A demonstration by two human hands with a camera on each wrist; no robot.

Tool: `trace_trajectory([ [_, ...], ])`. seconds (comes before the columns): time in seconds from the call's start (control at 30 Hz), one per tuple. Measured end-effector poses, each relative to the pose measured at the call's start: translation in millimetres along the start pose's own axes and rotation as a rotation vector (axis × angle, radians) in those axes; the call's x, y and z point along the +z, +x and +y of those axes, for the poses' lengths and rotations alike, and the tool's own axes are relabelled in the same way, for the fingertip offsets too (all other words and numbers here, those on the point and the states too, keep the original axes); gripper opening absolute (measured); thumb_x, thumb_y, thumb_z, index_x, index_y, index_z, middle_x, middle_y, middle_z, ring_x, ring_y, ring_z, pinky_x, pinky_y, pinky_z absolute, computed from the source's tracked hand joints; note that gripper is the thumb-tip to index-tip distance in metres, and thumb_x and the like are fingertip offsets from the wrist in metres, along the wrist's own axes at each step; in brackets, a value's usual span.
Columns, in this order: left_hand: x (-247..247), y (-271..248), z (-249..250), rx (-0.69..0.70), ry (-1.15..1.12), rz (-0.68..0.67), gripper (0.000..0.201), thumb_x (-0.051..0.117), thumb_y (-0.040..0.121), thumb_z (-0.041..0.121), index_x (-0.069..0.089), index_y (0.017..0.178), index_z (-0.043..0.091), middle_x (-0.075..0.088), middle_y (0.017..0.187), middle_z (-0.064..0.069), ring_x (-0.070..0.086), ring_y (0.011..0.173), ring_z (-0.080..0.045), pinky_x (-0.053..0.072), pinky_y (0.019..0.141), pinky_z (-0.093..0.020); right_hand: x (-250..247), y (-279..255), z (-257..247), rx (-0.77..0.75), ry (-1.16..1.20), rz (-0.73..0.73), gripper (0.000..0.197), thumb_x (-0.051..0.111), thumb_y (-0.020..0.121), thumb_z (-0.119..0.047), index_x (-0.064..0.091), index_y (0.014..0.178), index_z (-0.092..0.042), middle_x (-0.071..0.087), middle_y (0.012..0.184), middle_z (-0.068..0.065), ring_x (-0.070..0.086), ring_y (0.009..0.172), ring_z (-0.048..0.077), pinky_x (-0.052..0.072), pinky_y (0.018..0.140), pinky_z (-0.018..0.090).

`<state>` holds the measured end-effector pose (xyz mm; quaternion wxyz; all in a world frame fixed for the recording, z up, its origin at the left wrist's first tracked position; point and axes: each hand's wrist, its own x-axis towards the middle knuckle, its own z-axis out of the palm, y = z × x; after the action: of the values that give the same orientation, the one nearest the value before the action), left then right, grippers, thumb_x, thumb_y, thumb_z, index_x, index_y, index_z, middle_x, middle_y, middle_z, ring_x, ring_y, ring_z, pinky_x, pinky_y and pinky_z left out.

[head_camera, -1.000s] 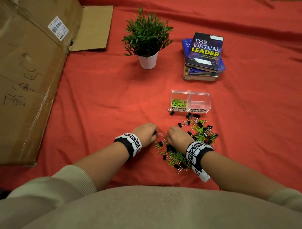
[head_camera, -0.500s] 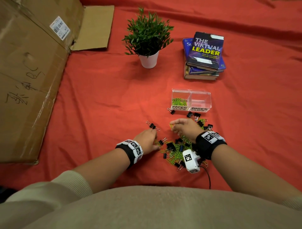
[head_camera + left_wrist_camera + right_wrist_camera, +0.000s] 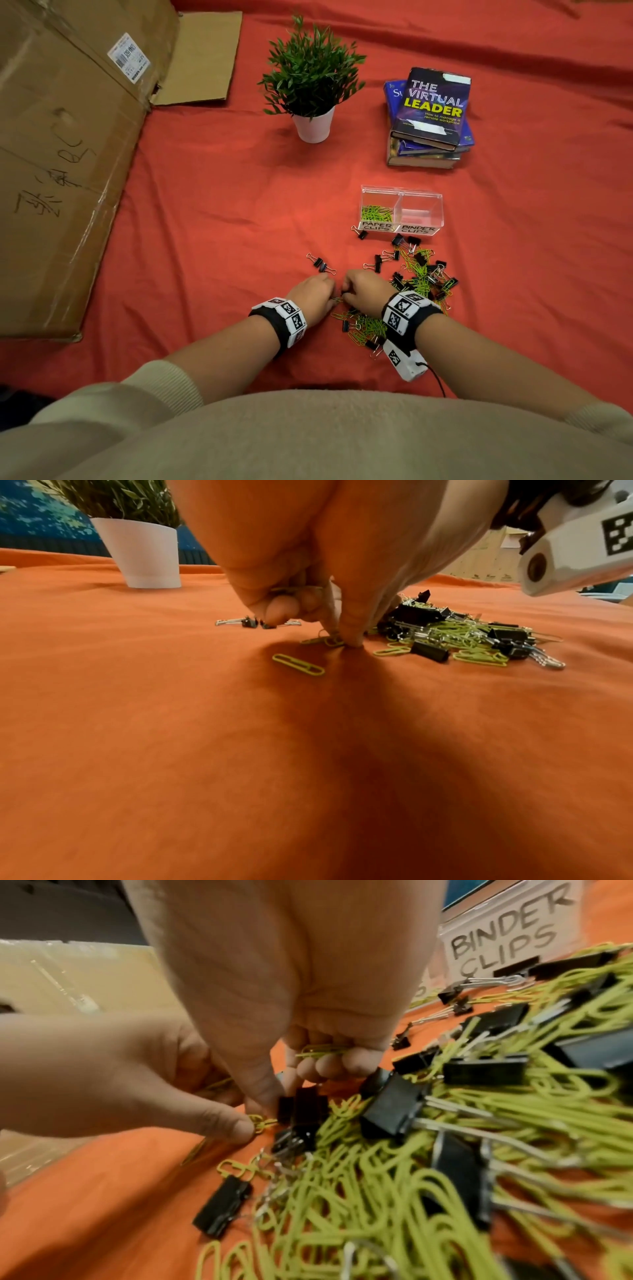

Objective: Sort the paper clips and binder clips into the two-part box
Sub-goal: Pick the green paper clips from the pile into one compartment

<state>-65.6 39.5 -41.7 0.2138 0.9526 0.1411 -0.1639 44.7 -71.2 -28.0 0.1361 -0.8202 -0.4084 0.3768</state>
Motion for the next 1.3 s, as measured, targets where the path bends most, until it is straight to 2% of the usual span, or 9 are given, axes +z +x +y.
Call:
trace_trajectory([
  [0.33,1.6,1.2,9.7,-0.045,0.111,-0.051,0.027,0.048,0.09,0.019,0.051,0.112,0.002,0.052,0.116,-0.016,0.053,0.109,-0.034,0.045,0.091,-0.045,-16.4,-2.8,9.9,0.094,-0.082,0.141,0.007,0.051,0.086,-0.016,0.055,0.082,-0.011,0.061,0.089,0.01,0.06,0.078,0.025,0.046,0.065,0.031],
  [0.47,-12.5,0.5,1.6,-0.098,-0.164,-0.009,0.017,0.047,0.09,0.014,0.049,0.103,0.003,0.058,0.105,-0.02,0.056,0.096,-0.036,0.041,0.079,-0.04,0.5,-3.8,-2.1,0.035,-0.189,0.109,0.018,0.052,0.085,-0.021,0.058,0.094,-0.007,0.06,0.104,0.013,0.058,0.098,0.03,0.049,0.079,0.035],
  [0.57,-27.0,-2.1,-9.0,-0.151,-0.391,0.052,0.005,0.049,0.09,0.011,0.047,0.095,0.01,0.059,0.085,-0.012,0.055,0.08,-0.029,0.033,0.066,-0.031,2.7,-3.7,-2.8,0.209,-0.278,0.147,0.033,0.051,0.087,-0.021,0.056,0.112,0.0,0.059,0.115,0.018,0.055,0.108,0.034,0.05,0.087,0.039],
  [0.67,-36.9,-0.6,-17.7,-0.221,-0.499,0.061,0.009,0.05,0.091,0.009,0.044,0.089,0.016,0.046,0.069,0.004,0.044,0.067,-0.018,0.025,0.057,-0.027,-0.5,-2.6,-2.6,0.324,-0.303,0.109,0.031,0.051,0.088,-0.018,0.058,0.109,0.002,0.06,0.113,0.02,0.057,0.105,0.035,0.05,0.085,0.039],
  [0.87,-40.5,1.0,-21.7,-0.302,-0.794,0.073,0.024,0.045,0.089,0.0,0.047,0.08,0.023,0.056,0.065,0.001,0.044,0.055,-0.013,0.034,0.05,-0.024,-3.6,2.9,-8.8,0.26,-0.256,-0.045,0.02,0.049,0.09,-0.014,0.063,0.091,0.0,0.064,0.095,0.015,0.062,0.091,0.032,0.054,0.079,0.037],
  [0.97,-38.9,-0.3,-21.7,-0.332,-0.819,0.087,0.021,0.043,0.089,0.003,0.048,0.081,0.021,0.054,0.062,0.002,0.041,0.052,-0.012,0.031,0.048,-0.024,-9.8,4.5,-1.7,0.246,-0.065,-0.024,0.023,0.049,0.088,-0.012,0.051,0.065,-0.007,0.049,0.063,0.005,0.051,0.06,0.022,0.044,0.056,0.031],
  [1.07,-36.3,-1.3,-22.9,-0.374,-0.867,0.043,0.027,0.037,0.092,0.004,0.048,0.073,0.021,0.047,0.059,0.0,0.038,0.05,-0.012,0.031,0.046,-0.022,-21.4,2.2,0.9,0.234,0.247,0.069,0.011,0.051,0.089,-0.012,0.057,0.081,-0.008,0.055,0.067,0.003,0.048,0.052,0.013,0.04,0.046,0.022],
  [1.2,-35.9,-4.5,-21.9,-0.456,-0.988,-0.029,0.034,0.03,0.087,-0.001,0.046,0.063,0.016,0.039,0.056,-0.005,0.032,0.046,-0.014,0.025,0.038,-0.015,-29.5,2.2,-9.8,0.231,0.736,-0.016,0.011,0.051,0.089,-0.002,0.06,0.089,-0.009,0.06,0.067,0.003,0.049,0.051,0.011,0.039,0.046,0.021],
  [1.3,-34.2,-4.1,-20.9,-0.508,-1.045,-0.078,0.026,0.035,0.084,0.016,0.045,0.061,0.014,0.039,0.054,-0.004,0.031,0.045,-0.016,0.025,0.045,-0.02,-21.5,8.6,-15.7,0.229,0.693,-0.053,0.011,0.05,0.09,-0.005,0.06,0.086,-0.009,0.057,0.066,0.004,0.052,0.047,0.011,0.041,0.043,0.02],
])
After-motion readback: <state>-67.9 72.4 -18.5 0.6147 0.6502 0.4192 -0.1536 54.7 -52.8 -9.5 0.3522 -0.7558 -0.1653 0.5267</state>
